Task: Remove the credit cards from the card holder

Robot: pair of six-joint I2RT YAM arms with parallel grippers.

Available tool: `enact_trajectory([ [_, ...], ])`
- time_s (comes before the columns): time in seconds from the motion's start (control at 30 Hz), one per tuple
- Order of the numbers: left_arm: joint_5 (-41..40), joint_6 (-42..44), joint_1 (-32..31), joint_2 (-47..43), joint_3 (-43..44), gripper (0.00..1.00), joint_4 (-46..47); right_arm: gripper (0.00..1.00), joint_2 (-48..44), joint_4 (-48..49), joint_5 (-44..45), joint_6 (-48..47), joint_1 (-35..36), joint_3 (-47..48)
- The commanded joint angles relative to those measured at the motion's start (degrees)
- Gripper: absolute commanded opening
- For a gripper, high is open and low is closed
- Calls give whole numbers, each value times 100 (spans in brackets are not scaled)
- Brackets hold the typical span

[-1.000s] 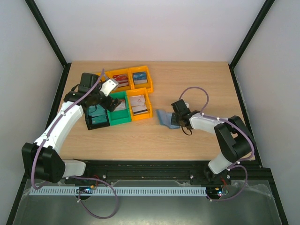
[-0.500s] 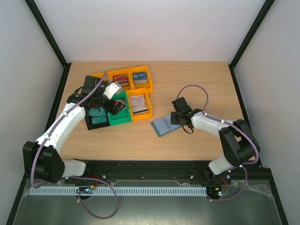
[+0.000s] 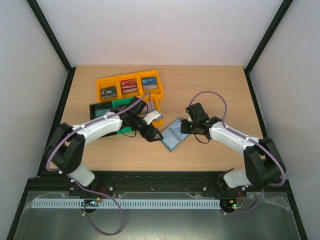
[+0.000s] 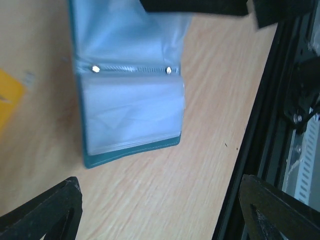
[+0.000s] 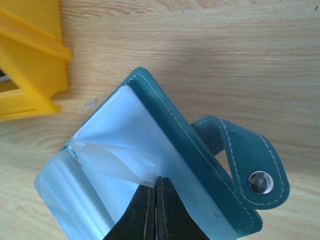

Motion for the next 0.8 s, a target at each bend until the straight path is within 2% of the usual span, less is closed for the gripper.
enact_trajectory([
  [0.0,-126,-244,-337,456,-164,85,331,2,-633,-42,-391,649,30,-326],
  [0.13,-308,-355,-533,918,-339,83,572,2,-1136,567,-343,1411,259,-936],
  [0.3,-610,-433,-573,1467,-359,64,631,2,-1236,754,40,1739,594,-1323],
  [0.43,-633,-451,-641,1618,-377,63,699,2,-1352,1010,-40,1957,792,-1489],
  [0.53,-633,-455,-731,1633,-409,60,746,2,-1249,1428,-690,1995,938,-1625],
  [0.67,-601,-515,-755,1721,-365,57,745,8,-909,2167,-1503,2144,1028,-1858],
  [0.77,-703,-525,-758,1764,-281,56,683,11,-813,2118,-1277,2171,1024,-1908],
])
